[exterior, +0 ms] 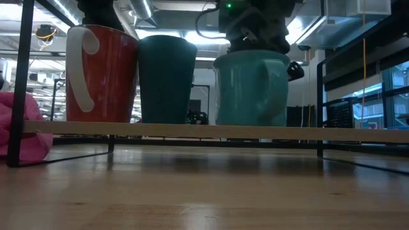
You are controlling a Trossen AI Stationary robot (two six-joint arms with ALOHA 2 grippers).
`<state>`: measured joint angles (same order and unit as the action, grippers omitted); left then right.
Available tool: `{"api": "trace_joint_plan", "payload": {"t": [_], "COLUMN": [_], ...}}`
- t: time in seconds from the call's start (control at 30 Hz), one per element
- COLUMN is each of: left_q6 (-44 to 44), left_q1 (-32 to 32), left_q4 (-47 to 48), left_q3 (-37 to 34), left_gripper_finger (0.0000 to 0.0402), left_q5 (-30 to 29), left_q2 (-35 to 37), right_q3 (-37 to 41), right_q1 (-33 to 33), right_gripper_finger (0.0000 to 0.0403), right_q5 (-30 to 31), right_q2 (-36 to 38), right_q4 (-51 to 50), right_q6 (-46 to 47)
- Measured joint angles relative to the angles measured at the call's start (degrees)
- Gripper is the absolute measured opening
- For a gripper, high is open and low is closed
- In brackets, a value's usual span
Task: Stack small to large cups/mugs on shelf
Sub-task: Put the blue mug on the shelf
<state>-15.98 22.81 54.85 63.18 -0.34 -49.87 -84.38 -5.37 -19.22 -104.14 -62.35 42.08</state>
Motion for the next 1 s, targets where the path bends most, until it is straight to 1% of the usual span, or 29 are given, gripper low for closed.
{"api": "trace_joint_plan", "payload": {"t": [0.6, 1.0], "left_q6": [-1.5, -1.5], "left_q1": [0.0, 0.0], "left_q4": [0.0, 0.0], "left_q3": [0.0, 0.0], "left_gripper_finger": [0.0014, 0.0014], "left_q5": [0.0, 0.0], "left_q2": [0.0, 0.0], "right_q3": [0.0, 0.0], "right_q1": [1.7, 3.4], "right_gripper_finger": [0.0004, 0.0005], "right_q5": [0.1, 0.2], "right_q2": [0.0, 0.0], "right_q4": [4.1, 2.8], "right_q6": [2.6, 3.3]}}
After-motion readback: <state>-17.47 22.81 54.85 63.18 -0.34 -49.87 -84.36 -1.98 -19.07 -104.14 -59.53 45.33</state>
